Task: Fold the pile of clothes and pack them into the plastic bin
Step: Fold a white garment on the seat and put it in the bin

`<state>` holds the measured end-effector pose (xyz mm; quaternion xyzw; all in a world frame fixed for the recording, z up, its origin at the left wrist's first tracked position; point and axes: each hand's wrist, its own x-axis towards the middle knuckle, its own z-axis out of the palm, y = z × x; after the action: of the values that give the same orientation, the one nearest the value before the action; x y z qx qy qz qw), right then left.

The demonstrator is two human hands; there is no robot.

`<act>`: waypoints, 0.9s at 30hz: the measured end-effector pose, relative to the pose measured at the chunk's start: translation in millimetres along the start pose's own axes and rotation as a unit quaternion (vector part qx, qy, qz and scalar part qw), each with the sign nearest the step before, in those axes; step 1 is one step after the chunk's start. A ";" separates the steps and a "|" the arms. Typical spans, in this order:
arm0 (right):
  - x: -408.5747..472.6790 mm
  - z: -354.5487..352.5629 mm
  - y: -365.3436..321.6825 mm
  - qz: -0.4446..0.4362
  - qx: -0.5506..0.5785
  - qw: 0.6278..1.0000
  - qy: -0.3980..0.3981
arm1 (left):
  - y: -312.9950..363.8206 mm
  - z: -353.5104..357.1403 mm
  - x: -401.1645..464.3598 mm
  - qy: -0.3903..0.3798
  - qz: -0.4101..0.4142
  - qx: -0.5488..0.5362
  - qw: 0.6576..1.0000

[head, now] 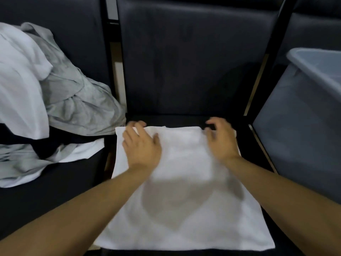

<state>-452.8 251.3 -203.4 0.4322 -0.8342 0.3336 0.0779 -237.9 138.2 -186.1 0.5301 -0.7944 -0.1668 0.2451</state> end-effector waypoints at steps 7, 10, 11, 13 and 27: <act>-19.3 17.7 -33.8 -0.297 -0.063 0.889 -0.342 | 11.2 2.2 -117.9 -0.117 0.133 0.069 0.982; -27.7 19.7 -33.1 -0.274 -0.093 0.886 -0.363 | -4.5 4.5 -127.5 -0.142 0.158 0.128 0.969; -31.3 19.8 -32.8 -0.264 -0.102 0.891 -0.356 | -8.4 4.8 -126.4 -0.148 0.173 0.140 0.963; -36.9 18.2 -32.8 -0.235 -0.120 0.899 -0.350 | -13.0 4.5 -121.8 -0.162 0.205 0.155 0.953; -131.0 10.1 -109.2 0.335 -0.100 0.900 -0.259 | -11.6 -40.5 -60.2 -0.408 0.242 0.180 0.862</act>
<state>-286.3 288.5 -212.5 0.1877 -0.9496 0.1309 -0.2141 -187.0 189.1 -171.6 0.2406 -0.9428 -0.1582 -0.1680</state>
